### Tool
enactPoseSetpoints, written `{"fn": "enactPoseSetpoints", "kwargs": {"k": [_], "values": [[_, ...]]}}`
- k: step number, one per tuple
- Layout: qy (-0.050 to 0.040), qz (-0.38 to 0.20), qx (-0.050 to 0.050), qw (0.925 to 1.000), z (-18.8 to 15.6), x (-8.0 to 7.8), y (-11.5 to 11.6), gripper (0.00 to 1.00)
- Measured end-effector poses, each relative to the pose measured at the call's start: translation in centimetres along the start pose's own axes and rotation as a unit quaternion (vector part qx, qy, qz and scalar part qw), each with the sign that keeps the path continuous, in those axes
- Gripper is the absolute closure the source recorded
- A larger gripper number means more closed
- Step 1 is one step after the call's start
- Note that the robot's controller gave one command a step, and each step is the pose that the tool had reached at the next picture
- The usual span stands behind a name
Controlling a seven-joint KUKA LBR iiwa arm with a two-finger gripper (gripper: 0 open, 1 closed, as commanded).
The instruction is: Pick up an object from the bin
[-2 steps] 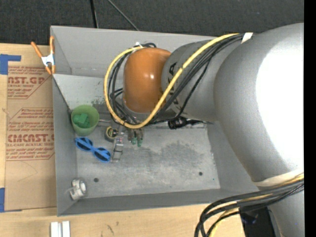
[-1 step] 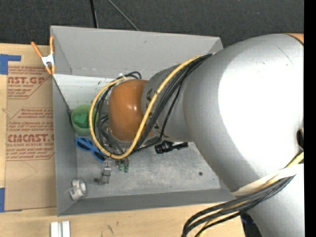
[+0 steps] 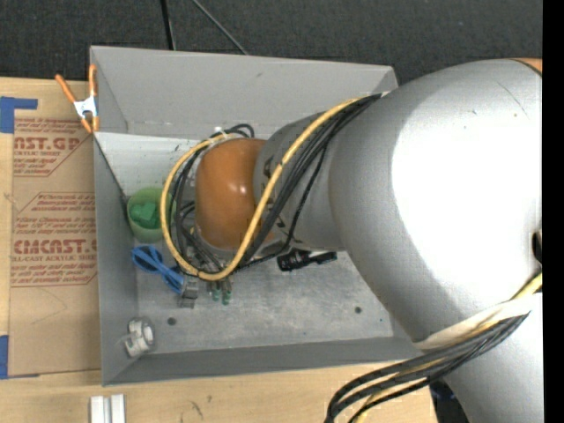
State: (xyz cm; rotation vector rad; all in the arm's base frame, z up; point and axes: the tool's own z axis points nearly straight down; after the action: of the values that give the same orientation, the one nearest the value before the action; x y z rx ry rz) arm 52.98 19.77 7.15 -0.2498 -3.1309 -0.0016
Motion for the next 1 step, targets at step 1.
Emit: {"fn": "enactPoseSetpoints", "kwargs": {"k": [1], "values": [[-0.0035, -0.011, -0.002, 0.9999, -14.00, 2.54, 2.31, 1.00]]}}
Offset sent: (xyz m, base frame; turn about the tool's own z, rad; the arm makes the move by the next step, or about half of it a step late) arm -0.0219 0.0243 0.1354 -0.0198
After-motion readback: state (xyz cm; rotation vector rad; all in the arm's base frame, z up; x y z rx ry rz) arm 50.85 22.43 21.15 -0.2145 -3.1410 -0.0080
